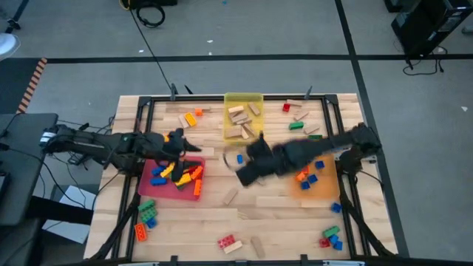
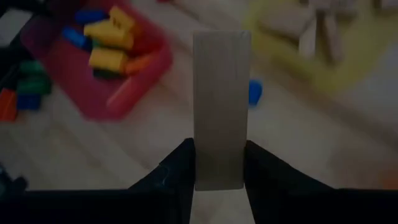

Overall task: Sort blocks by size
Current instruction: Put the wooden block into the yellow bin

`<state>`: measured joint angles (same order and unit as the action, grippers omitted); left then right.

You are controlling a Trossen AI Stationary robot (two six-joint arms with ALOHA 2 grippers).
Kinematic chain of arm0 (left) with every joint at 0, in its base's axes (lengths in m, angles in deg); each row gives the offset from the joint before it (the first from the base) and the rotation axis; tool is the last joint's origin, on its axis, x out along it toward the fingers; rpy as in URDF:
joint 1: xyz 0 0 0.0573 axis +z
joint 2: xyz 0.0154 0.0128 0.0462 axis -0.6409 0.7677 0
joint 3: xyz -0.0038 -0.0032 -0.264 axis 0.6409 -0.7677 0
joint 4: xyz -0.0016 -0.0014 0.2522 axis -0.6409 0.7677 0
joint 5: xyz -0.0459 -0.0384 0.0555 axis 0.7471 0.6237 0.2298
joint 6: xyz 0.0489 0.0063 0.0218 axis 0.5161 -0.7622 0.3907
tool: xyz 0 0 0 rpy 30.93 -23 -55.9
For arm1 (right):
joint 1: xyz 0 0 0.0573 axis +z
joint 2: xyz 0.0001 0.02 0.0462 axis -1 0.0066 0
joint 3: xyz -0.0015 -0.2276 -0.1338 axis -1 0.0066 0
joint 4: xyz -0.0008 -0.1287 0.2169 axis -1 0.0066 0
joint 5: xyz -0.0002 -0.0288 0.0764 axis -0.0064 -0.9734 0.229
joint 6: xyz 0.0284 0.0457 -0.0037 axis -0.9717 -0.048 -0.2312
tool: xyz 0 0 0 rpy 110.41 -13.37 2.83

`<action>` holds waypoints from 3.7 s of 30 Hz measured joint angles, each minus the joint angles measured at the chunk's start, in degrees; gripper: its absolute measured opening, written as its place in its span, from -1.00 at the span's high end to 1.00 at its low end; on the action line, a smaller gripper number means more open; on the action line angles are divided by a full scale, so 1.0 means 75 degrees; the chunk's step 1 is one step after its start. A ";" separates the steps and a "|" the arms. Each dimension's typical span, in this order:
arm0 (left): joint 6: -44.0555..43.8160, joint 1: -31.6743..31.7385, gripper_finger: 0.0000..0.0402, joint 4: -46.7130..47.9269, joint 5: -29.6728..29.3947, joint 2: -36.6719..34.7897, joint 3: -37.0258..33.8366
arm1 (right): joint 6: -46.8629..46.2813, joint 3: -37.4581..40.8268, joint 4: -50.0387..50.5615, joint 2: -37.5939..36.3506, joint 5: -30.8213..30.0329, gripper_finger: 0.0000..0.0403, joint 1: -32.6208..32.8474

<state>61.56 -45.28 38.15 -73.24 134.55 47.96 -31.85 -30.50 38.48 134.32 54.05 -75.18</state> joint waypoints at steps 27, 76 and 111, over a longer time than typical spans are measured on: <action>-0.0268 0.2033 -0.21 0.0207 -0.0415 -0.0414 0.0000 | 0.5943 -0.0058 -0.1567 0.2865 0.2985 0.39 -0.5297; -0.0665 0.2041 -0.21 0.0017 -0.0718 -0.0415 0.0000 | 0.3609 0.5019 -0.1764 -0.0468 0.1776 -0.53 -0.9408; -0.0284 0.2081 -0.21 0.0039 -0.0584 -0.0414 0.0000 | 0.0841 0.7234 -0.4115 -0.0625 0.0524 -0.17 -0.8693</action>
<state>59.43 -29.67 38.45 -77.62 131.44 47.96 -25.55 23.75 7.61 129.63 57.98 -140.38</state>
